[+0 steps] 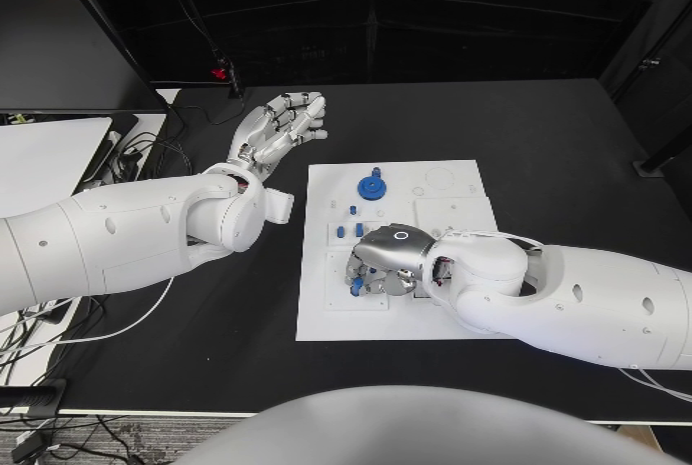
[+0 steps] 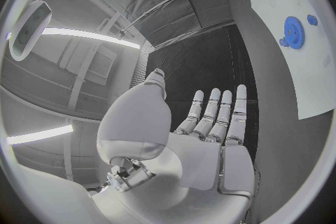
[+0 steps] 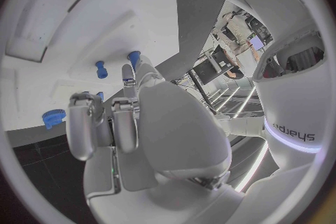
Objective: Assemble the parts on the task board
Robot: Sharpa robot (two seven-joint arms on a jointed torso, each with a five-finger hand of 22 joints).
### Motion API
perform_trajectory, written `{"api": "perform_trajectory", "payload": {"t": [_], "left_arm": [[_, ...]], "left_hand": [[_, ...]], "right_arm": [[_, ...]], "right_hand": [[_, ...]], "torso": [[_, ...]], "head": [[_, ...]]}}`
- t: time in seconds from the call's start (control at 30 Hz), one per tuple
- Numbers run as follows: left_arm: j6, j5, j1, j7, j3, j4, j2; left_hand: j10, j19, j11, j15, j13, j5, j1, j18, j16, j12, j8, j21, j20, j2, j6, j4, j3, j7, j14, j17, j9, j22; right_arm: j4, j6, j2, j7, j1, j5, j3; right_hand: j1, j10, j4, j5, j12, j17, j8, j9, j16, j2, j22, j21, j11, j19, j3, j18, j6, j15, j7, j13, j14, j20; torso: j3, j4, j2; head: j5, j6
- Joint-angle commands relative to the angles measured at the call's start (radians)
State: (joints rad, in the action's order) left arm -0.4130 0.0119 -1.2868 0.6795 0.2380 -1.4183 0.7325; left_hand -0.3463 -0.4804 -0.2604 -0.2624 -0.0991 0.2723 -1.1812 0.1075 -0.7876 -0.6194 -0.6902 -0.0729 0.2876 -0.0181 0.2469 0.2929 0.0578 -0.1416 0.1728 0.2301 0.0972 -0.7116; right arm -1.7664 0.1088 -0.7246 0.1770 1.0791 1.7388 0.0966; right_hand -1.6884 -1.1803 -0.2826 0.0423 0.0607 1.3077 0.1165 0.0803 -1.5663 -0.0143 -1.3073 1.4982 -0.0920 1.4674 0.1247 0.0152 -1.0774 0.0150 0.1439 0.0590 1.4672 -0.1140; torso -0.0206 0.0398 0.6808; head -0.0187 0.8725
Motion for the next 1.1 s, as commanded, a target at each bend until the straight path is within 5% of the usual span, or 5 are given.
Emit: {"api": "perform_trajectory", "payload": {"t": [0.03, 0.3, 0.6, 0.87, 1.1], "left_arm": [[0.006, 0.000, -0.001, 0.103, -0.001, -0.001, -0.001], [0.006, 0.000, -0.001, 0.102, -0.001, 0.000, -0.001], [0.009, 0.000, -0.001, 0.102, -0.001, 0.000, -0.001], [0.011, 0.000, 0.000, 0.101, -0.001, 0.000, 0.002], [0.009, 0.000, 0.000, 0.099, -0.001, 0.000, 0.004]], "left_hand": [[0.007, -0.005, -0.002, 0.001, 0.001, 0.005, 0.002, -0.017, -0.002, -0.006, -0.007, -0.001, 0.001, 0.009, -0.007, 0.001, -0.003, -0.156, -0.009, -0.001, -0.001, 0.002], [0.007, -0.005, -0.002, 0.001, 0.001, 0.005, 0.002, -0.017, -0.002, -0.006, -0.007, -0.001, 0.001, 0.009, -0.007, 0.001, -0.003, -0.156, -0.009, -0.001, -0.001, 0.002], [0.007, -0.005, -0.002, 0.001, 0.001, 0.005, 0.002, -0.017, -0.002, -0.006, -0.007, -0.001, 0.001, 0.009, -0.007, 0.001, -0.003, -0.156, -0.009, -0.001, -0.001, 0.002], [0.008, -0.005, -0.002, 0.001, 0.001, 0.005, 0.002, -0.017, -0.003, -0.007, -0.007, -0.001, 0.001, 0.010, -0.008, 0.001, -0.002, -0.156, -0.009, -0.002, -0.001, 0.002], [0.008, -0.005, -0.002, 0.001, 0.002, 0.005, 0.002, -0.017, -0.004, -0.007, -0.007, -0.001, 0.001, 0.010, -0.008, 0.001, -0.002, -0.156, -0.009, -0.003, -0.002, 0.002]], "right_arm": [[-0.001, -0.023, 0.000, 0.007, -0.002, 0.027, 0.002], [-0.002, 0.058, -0.004, -0.002, -0.005, 0.029, 0.002], [-0.016, 0.269, -0.038, -0.072, -0.009, -0.056, 0.002], [-0.089, 0.412, -0.157, -0.195, 0.000, -0.500, 0.000], [-0.148, 0.429, -0.272, -0.259, 0.052, -0.808, 0.000]], "right_hand": [[0.045, 0.040, -0.007, 0.006, 0.000, 0.241, -0.037, -0.015, 0.002, -0.029, -0.217, -0.012, -0.011, 0.043, -0.015, 0.010, 0.059, 0.014, 0.004, 0.001, 0.099, -0.016], [0.166, 0.110, -0.006, 0.005, 0.006, 0.198, -0.055, -0.017, 0.015, -0.075, -0.203, -0.038, -0.027, 0.026, -0.089, 0.018, 0.179, 0.027, 0.021, 0.005, 0.089, -0.031], [0.208, 0.124, -0.007, 0.005, 0.017, 0.162, -0.045, -0.012, 0.026, -0.089, -0.199, -0.045, -0.036, 0.023, -0.107, 0.020, 0.186, 0.033, 0.047, 0.008, 0.081, -0.038], [0.241, 0.145, -0.008, 0.006, 0.025, 0.119, -0.048, -0.012, 0.040, -0.107, -0.180, -0.077, -0.040, 0.003, -0.120, 0.030, 0.204, 0.037, 0.049, 0.009, 0.071, -0.043], [0.304, 0.166, -0.005, 0.007, 0.053, -0.021, -0.037, -0.010, 0.094, -0.097, -0.118, -0.195, -0.050, -0.085, -0.164, 0.060, 0.237, 0.047, 0.062, 0.011, 0.020, -0.052]], "torso": [[-0.0002, -0.0003, 0.000], [-0.0003, -0.0006, 0.000], [-0.0005, -0.0010, -0.001], [-0.0009, 0.0032, -0.002], [0.0010, -0.0023, 0.000]], "head": [[0.000, 0.000], [0.000, 0.000], [0.002, 0.000], [0.005, 0.000], [0.008, 0.000]]}}
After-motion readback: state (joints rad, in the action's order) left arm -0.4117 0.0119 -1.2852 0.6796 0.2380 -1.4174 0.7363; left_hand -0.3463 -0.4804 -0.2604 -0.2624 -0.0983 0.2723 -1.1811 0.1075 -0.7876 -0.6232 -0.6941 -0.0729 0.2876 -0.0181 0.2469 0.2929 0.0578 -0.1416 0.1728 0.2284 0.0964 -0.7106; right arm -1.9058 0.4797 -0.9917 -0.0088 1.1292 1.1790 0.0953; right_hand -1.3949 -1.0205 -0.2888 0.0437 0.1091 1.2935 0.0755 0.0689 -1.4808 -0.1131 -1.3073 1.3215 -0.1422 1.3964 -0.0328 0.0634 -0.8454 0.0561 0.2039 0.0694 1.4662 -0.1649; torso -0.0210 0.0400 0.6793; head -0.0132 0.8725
